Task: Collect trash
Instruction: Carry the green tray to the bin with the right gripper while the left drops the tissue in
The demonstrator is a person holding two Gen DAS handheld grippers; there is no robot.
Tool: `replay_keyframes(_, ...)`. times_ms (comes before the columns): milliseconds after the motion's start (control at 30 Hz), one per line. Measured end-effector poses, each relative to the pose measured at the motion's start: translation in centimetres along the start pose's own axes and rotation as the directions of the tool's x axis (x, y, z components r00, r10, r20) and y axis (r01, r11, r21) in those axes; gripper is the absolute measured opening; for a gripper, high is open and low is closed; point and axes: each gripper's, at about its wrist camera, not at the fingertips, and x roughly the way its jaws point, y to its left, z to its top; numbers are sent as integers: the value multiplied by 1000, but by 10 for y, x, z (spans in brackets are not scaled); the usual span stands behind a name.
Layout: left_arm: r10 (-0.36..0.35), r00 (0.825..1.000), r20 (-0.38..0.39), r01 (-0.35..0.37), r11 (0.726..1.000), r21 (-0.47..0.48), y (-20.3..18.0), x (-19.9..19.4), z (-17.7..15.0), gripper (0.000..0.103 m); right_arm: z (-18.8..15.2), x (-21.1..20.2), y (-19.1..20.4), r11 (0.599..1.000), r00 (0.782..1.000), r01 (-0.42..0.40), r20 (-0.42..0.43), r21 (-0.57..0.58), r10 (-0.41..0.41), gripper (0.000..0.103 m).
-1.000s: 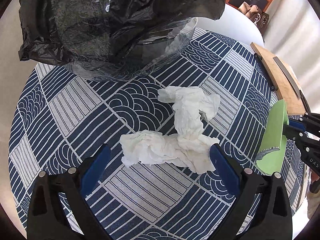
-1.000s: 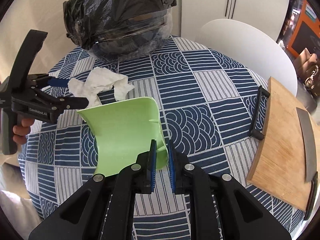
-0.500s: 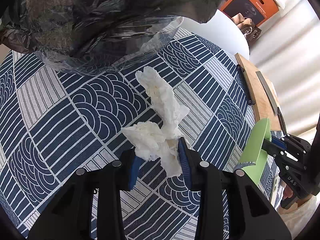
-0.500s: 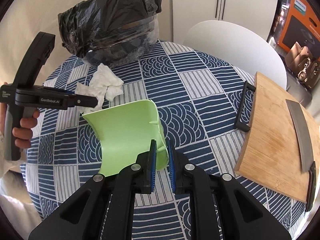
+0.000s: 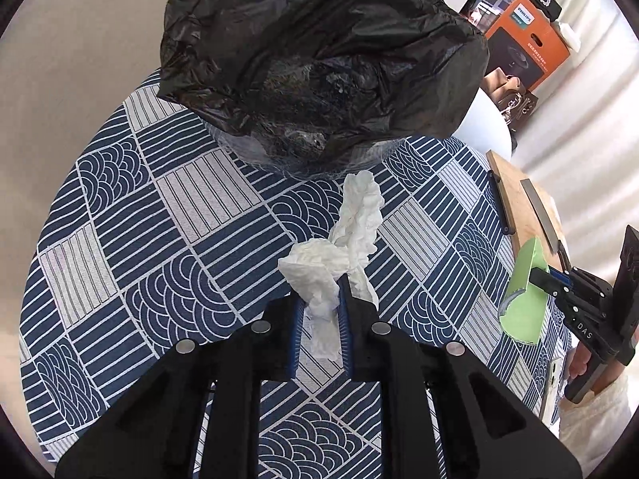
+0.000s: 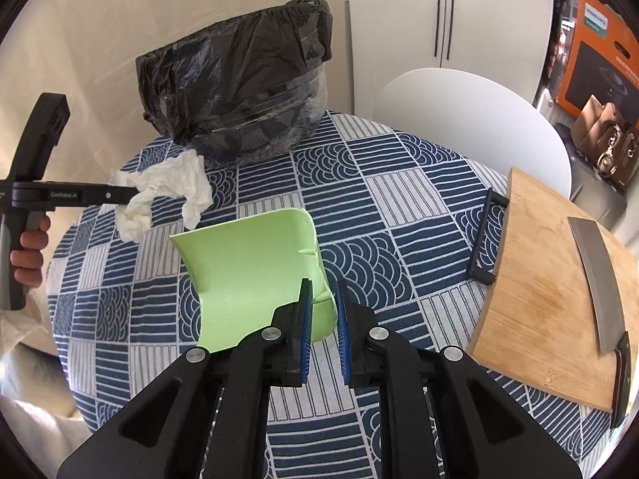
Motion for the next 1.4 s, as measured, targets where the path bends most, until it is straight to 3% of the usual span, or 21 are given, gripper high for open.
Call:
replay_keyframes(167,51,994,101,-49,999,-21,15,-51,7,16,20,-14,2,1000,998,-6,65,-10,7,11)
replay_keyframes(333,88,976,199,-87,996,-15,20,-98,25,16,50,-31,7,1000,989,-5,145,-22,8,11)
replay_keyframes(600,92,926,367,-106,994,18,16,-169,55,16,110,-60,18,999,962,-8,274,-46,21,11)
replay_keyframes(733,77,908,412,-111,992,59,12,-189,79,16,142,-69,23,999,945,-15,326,-42,28,11)
replay_keyframes(867,41,899,436,-96,990,105,8,-189,109,16,176,-65,29,999,939,-17,342,-46,32,11)
replay_keyframes(1233,-72,925,372,-18,972,232,-2,-128,175,17,247,-25,44,999,941,-36,336,-26,43,11)
replay_keyframes(1333,-76,928,364,-18,969,246,-4,-111,185,23,262,-11,46,998,942,-58,331,-5,56,13)
replay_keyframes(1367,-55,927,370,-42,968,248,-5,-106,186,34,265,-6,46,998,942,-60,331,6,54,17)
replay_keyframes(1400,-43,925,377,-57,967,249,-4,-103,187,54,268,-2,45,998,942,-53,332,21,43,44)
